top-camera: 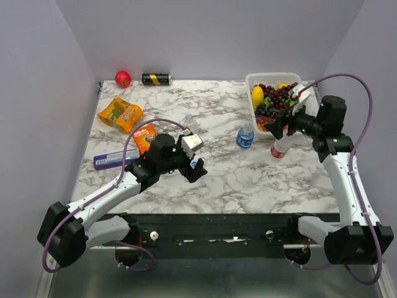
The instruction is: Screw on the bottle caps
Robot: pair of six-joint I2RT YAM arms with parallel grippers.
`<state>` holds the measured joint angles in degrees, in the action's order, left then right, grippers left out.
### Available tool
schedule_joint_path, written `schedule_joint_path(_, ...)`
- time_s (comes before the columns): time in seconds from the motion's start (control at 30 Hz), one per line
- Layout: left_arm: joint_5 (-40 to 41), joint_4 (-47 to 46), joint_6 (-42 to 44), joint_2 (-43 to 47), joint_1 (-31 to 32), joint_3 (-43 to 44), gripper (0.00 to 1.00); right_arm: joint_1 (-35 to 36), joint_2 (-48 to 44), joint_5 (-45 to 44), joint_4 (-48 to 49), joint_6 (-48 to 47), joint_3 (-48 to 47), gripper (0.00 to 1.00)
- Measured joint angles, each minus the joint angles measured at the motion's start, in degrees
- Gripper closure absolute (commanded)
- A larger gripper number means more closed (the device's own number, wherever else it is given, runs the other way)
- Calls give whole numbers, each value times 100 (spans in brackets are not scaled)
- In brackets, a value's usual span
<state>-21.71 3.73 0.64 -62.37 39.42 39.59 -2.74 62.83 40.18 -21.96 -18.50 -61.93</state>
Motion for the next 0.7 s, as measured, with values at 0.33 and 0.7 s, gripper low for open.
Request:
schedule_joint_path(0.33, -2, -17, 15, 155, -168, -74, 1, 1161, 758, -42, 125, -28, 7, 17)
schedule_joint_path(0.7, 0, -20, 22, 358, -389, -188, 1, 1519, 1246, -544, 468, -39, 7, 36)
